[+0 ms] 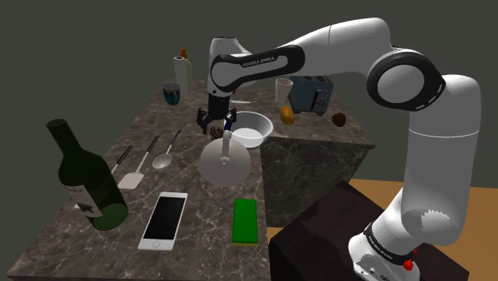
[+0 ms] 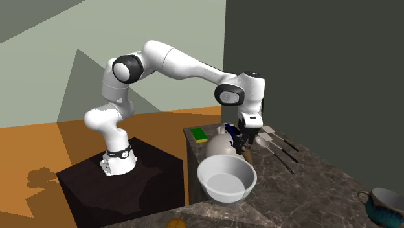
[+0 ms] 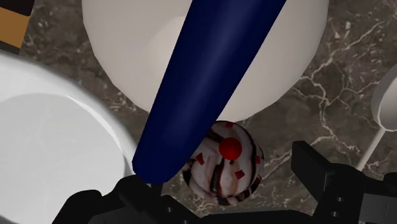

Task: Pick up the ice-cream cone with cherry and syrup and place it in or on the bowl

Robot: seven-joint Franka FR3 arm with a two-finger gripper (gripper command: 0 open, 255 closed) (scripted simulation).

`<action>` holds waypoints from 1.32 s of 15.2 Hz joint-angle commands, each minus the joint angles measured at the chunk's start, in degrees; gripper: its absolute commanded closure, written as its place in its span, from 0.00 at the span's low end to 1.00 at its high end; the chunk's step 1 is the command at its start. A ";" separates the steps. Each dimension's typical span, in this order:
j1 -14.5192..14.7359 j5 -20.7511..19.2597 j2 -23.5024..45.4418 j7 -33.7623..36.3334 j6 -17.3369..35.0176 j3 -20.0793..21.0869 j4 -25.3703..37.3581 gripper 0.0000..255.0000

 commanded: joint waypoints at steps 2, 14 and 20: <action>0.04 0.05 0.13 -0.03 -0.07 0.06 -0.21 1.00; 0.04 0.16 -0.67 0.18 -2.74 0.16 1.68 1.00; 0.06 0.28 -1.62 0.46 -6.89 0.27 4.92 1.00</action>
